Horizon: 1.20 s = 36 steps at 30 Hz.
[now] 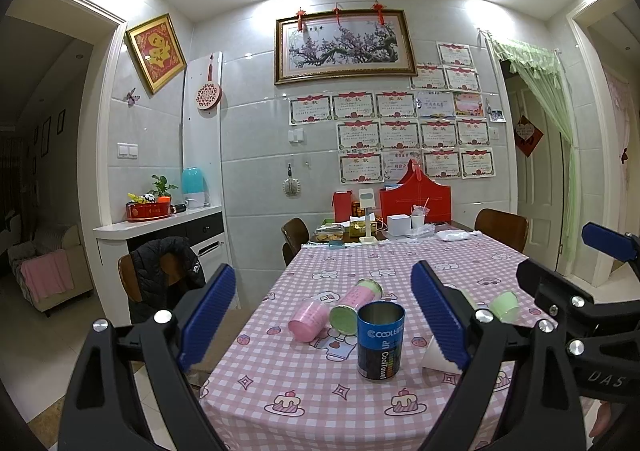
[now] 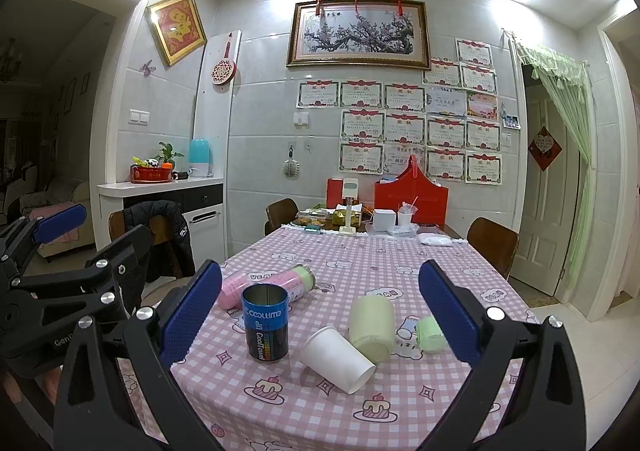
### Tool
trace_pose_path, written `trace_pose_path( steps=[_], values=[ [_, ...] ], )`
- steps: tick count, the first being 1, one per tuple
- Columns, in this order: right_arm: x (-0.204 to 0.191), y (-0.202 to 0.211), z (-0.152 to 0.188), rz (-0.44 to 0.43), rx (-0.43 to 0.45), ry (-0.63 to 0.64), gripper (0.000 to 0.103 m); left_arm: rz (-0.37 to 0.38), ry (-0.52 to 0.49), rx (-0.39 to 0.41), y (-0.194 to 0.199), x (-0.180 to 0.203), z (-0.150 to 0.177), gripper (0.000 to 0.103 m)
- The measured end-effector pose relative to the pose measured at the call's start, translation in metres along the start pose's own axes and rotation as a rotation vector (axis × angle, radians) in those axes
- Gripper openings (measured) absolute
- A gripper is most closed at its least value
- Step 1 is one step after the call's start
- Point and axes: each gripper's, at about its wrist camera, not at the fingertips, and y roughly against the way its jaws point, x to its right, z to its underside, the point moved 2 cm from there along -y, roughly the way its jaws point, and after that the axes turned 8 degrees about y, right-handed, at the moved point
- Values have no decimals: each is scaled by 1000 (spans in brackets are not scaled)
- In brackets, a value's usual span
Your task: Flip cup upside down
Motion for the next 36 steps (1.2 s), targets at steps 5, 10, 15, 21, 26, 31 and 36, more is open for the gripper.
trace_pose_path(
  steps=[5,10,15,21,26,31,36],
  values=[
    [0,0,0,0,1,-2,95,-5,-8,7,0,-1,-1,88],
    [0,0,0,0,0,0,95,-5,-8,9,-1,-3,-3,88],
    [0,0,0,0,0,-1,95,-5,-8,9,0,-2,-2,88],
    [0,-1,1,0,-1,-1,95,-6,-9,9,0,-2,-1,88],
    [0,0,1,1,-1,-2,95,-7,-9,11,-2,-4,-4,88],
    [0,0,1,1,-1,-2,95,-6,-10,9,-1,-3,-3,88],
    [0,0,1,1,0,-2,95,-6,-10,10,-1,-4,-3,88]
  ],
)
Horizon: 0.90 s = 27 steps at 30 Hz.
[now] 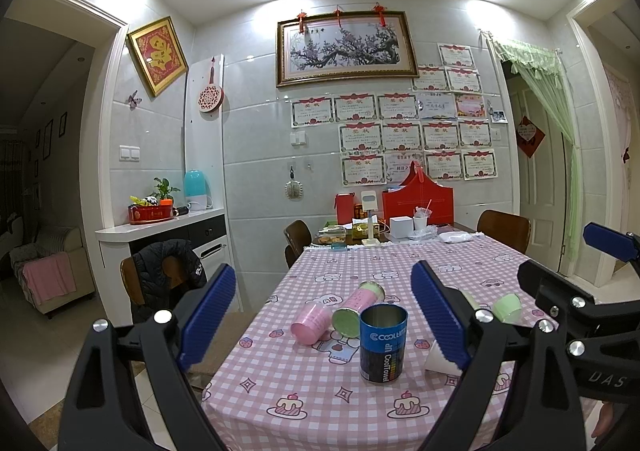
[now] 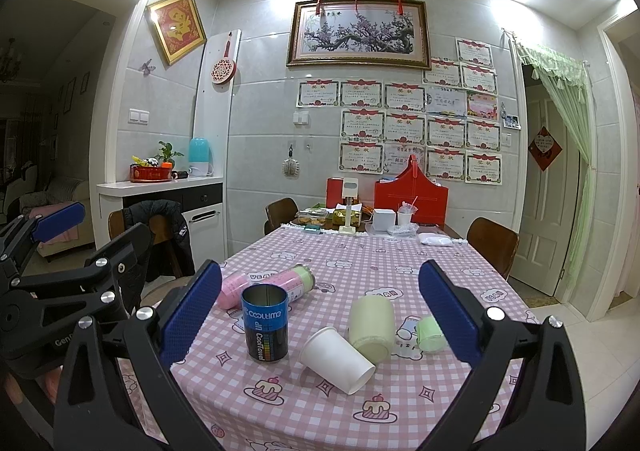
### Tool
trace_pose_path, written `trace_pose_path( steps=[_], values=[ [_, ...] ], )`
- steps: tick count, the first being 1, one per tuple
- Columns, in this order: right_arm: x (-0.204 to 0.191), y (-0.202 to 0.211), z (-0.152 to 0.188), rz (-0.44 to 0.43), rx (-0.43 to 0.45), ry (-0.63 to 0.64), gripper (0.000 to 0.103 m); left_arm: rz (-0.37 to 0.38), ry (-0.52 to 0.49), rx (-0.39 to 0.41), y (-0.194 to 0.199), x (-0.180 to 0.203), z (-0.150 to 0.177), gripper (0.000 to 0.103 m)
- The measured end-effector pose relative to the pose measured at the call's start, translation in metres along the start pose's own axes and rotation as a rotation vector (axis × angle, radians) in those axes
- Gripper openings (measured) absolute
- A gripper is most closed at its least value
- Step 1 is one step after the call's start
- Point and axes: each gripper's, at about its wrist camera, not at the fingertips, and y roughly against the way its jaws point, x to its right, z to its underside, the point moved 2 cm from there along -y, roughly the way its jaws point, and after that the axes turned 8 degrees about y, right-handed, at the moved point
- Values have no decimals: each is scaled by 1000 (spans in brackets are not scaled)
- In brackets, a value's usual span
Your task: Flip cup upside down
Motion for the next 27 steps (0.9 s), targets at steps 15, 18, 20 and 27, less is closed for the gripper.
trace_pose_path(
  steps=[15,18,20,27],
  values=[
    [0,-2,2,-2,-6,-2,95,0,-1,0,0,0,0,88],
    [-1,-2,2,-1,-8,-2,95,-1,-2,-2,-1,-1,0,88],
    [-1,-3,3,-1,-10,-2,95,-2,-1,-2,-2,-2,1,88],
    [-2,-4,4,-2,-11,-3,95,-1,-1,-3,-3,-4,0,88]
  ],
)
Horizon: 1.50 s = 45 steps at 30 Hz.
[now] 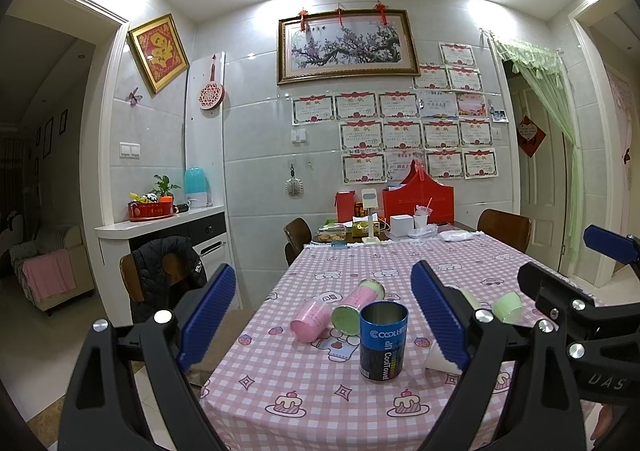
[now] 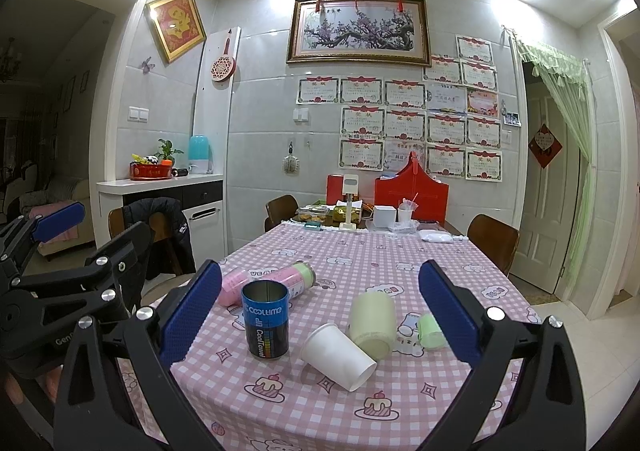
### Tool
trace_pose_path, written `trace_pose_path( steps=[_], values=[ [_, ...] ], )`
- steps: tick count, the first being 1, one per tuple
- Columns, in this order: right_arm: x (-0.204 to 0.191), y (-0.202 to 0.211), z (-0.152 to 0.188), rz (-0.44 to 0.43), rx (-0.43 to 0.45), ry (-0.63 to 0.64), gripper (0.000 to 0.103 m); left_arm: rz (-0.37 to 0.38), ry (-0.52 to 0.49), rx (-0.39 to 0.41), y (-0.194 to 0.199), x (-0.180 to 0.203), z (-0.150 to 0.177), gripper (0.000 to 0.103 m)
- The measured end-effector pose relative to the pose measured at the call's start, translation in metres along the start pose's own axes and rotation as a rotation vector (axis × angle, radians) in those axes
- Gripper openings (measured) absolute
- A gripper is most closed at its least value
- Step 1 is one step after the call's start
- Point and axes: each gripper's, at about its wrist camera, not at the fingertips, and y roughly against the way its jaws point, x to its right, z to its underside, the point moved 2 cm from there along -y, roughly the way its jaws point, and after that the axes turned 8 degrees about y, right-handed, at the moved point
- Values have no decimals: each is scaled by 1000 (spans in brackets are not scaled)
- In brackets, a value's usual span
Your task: Flip cup upside down
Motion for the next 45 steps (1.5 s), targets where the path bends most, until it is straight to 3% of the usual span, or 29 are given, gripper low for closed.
trace_pose_path(
  steps=[17,45],
  values=[
    [-2,-5,5,-2,-12,2,95,-3,1,-8,-5,-1,7,88],
    [-1,-48,19,-13,-80,-5,95,-24,-3,-74,-61,4,38,88]
  ],
)
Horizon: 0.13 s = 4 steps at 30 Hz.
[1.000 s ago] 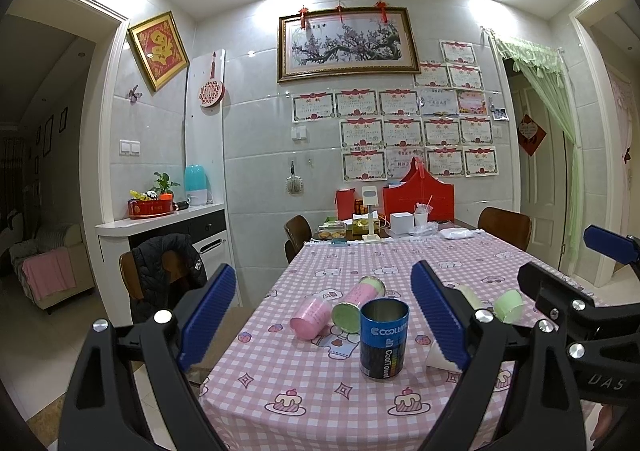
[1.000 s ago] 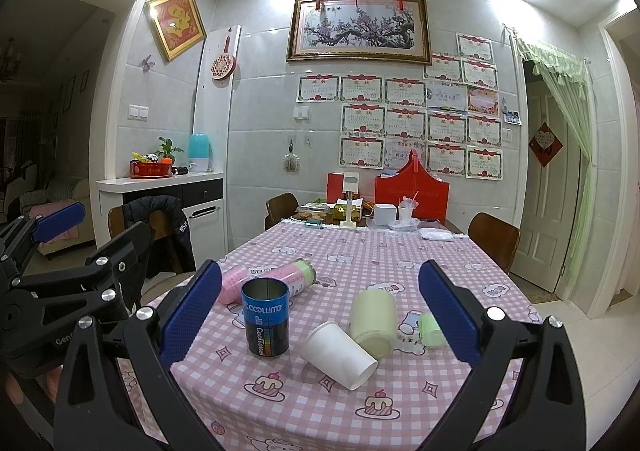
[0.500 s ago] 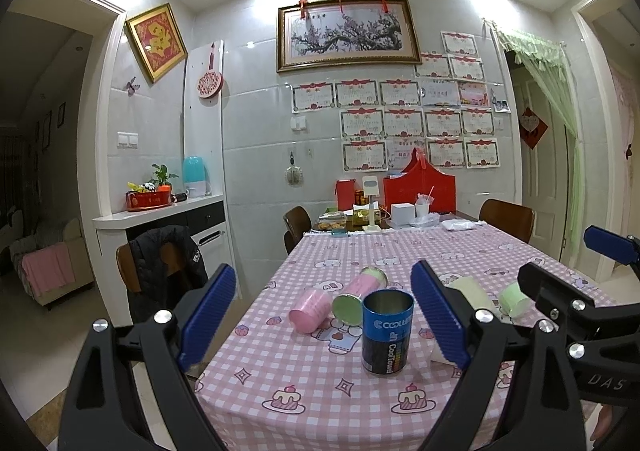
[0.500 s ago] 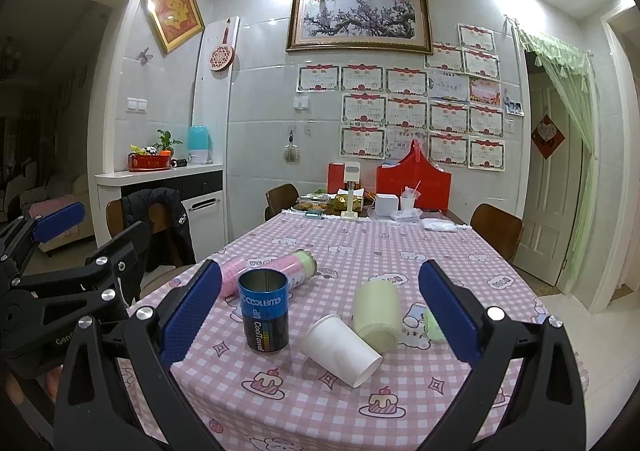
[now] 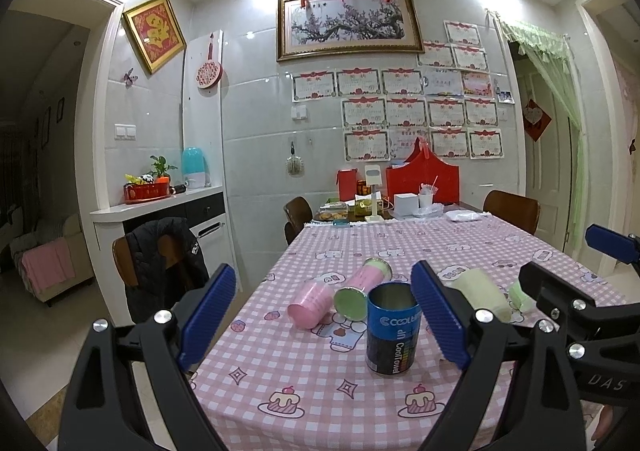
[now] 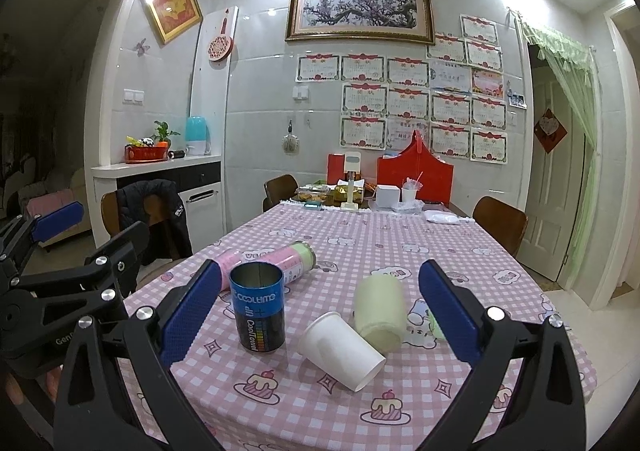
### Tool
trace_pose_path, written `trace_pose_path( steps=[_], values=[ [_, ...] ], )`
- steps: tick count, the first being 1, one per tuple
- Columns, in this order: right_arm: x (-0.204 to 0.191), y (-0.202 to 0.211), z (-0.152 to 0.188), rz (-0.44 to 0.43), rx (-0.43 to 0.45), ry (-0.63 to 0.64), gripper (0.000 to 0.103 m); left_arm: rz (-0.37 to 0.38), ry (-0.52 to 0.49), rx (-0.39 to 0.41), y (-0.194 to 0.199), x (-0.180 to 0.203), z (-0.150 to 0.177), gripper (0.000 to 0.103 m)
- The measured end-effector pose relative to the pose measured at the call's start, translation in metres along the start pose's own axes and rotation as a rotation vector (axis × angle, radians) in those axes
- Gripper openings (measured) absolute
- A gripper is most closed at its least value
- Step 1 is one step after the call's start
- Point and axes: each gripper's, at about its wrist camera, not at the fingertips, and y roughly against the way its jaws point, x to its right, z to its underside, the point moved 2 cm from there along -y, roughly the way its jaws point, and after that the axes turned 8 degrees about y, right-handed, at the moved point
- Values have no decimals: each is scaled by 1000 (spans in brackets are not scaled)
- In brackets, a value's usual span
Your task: Flip cup upside down
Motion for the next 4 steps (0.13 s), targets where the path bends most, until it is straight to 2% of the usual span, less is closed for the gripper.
trace_pose_path(
  steps=[4],
  values=[
    [1,-17,5,7,-32,5,95,-6,-1,-37,-16,-1,7,88]
  ],
)
